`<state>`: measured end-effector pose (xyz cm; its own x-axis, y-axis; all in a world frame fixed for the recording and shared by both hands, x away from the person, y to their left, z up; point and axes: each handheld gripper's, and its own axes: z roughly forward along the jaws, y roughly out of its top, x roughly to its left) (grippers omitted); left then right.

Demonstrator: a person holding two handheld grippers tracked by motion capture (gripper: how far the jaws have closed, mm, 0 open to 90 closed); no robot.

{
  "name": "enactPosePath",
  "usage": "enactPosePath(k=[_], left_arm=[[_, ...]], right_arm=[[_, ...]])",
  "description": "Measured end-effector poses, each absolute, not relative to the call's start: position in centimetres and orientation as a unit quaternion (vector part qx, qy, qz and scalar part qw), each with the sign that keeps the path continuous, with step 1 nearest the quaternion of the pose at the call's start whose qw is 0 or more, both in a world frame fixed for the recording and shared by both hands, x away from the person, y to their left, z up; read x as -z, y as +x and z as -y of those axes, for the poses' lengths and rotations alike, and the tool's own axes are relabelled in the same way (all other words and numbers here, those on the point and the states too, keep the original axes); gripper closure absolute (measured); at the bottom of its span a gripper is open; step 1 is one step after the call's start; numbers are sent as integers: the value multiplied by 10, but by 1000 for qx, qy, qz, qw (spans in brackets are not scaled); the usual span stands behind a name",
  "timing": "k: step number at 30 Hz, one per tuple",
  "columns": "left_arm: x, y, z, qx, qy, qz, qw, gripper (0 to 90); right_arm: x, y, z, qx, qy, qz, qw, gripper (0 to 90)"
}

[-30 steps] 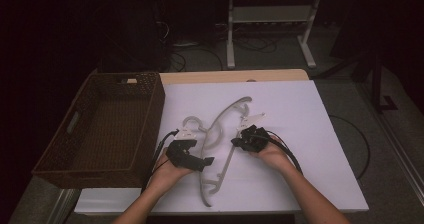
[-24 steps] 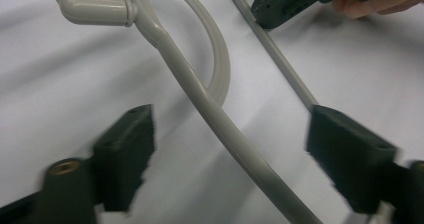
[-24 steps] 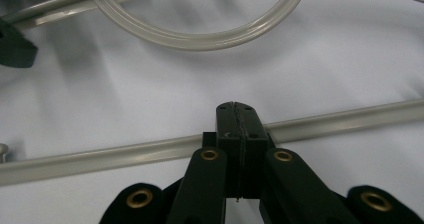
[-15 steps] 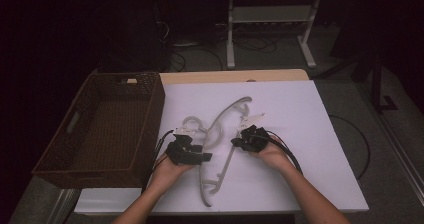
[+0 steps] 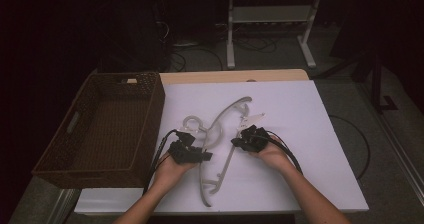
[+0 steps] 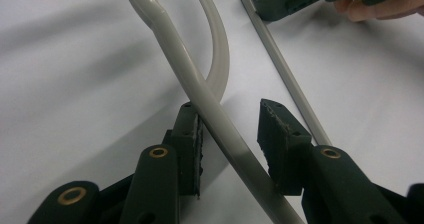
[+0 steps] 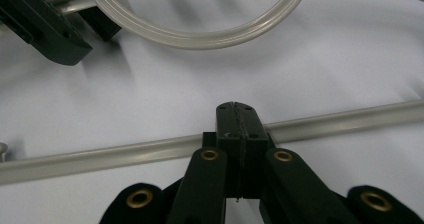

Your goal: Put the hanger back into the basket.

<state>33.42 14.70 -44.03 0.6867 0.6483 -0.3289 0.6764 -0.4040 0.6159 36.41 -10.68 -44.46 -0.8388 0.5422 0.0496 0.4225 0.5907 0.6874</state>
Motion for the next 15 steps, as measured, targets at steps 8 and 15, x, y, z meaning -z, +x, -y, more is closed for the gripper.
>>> enactPosePath(k=[8,15], left_arm=[[433,334,-147,19,828,-408,384,652],[425,336,-151,4,819,-422,389,707]], right_arm=[[444,364,107,-362,271,-888,83,896],[441,364,109,-370,269,-885,82,875]])
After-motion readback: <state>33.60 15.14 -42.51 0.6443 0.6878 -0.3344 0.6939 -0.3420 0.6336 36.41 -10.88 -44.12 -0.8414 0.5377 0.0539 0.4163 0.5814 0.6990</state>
